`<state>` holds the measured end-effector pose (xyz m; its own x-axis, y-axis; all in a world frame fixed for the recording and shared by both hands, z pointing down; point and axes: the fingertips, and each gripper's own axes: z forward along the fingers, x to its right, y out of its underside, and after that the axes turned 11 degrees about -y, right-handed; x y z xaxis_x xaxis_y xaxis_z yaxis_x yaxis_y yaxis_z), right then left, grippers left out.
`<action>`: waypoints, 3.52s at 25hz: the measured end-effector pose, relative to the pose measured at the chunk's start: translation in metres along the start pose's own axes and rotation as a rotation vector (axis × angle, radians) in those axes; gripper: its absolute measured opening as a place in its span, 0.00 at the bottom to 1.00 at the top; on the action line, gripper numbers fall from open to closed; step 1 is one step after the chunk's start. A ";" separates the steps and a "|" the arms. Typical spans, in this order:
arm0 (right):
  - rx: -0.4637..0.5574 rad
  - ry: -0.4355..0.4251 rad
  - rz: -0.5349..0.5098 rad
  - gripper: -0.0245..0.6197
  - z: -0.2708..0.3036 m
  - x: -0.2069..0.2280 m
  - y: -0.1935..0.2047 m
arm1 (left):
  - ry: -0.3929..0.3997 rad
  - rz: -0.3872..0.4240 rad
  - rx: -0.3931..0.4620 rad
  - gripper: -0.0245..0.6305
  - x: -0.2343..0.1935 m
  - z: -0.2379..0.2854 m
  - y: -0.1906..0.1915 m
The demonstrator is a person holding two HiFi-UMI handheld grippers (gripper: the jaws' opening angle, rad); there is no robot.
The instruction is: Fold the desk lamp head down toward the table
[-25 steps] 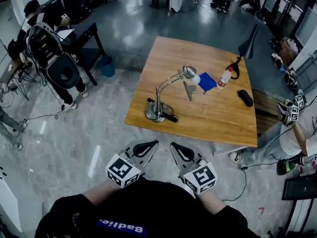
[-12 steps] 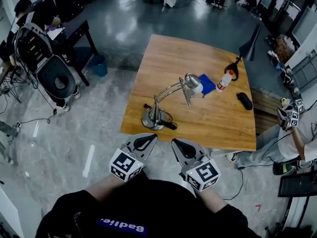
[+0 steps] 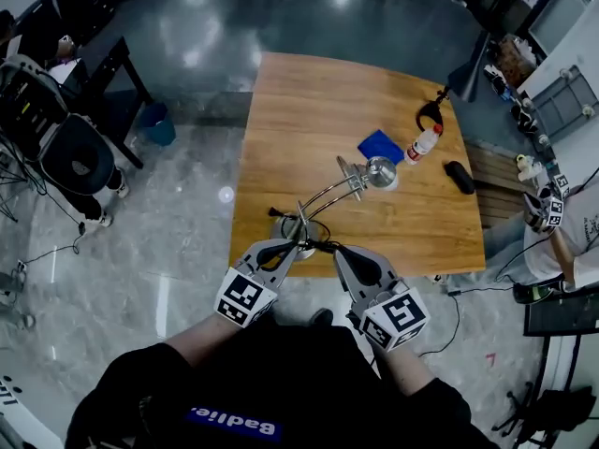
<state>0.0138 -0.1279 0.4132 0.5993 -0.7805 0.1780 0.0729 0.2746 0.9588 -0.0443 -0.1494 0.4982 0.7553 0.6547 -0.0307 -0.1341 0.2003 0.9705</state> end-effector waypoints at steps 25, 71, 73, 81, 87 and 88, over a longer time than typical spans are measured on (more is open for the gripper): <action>0.110 -0.008 0.442 0.19 0.029 0.090 -0.007 | -0.004 0.106 -0.111 0.27 -0.023 0.093 0.050; 0.574 -0.135 1.239 0.17 0.041 0.178 0.111 | 0.003 0.089 -0.169 0.24 -0.025 0.107 0.056; 0.574 -0.144 1.269 0.17 0.043 0.178 0.117 | -0.001 0.090 -0.172 0.24 -0.026 0.107 0.057; 0.638 -0.183 1.389 0.18 0.049 0.175 0.136 | 0.000 0.100 -0.175 0.24 -0.025 0.106 0.058; 0.681 -0.216 1.441 0.18 0.053 0.171 0.146 | 0.006 0.108 -0.178 0.24 -0.025 0.105 0.058; 0.687 -0.219 1.454 0.18 0.054 0.171 0.148 | 0.006 0.108 -0.179 0.24 -0.025 0.105 0.058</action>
<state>0.0840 -0.2506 0.5978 -0.2826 -0.1774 0.9427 -0.8105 0.5698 -0.1357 -0.0036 -0.2301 0.5799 0.7267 0.6834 0.0696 -0.3268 0.2548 0.9101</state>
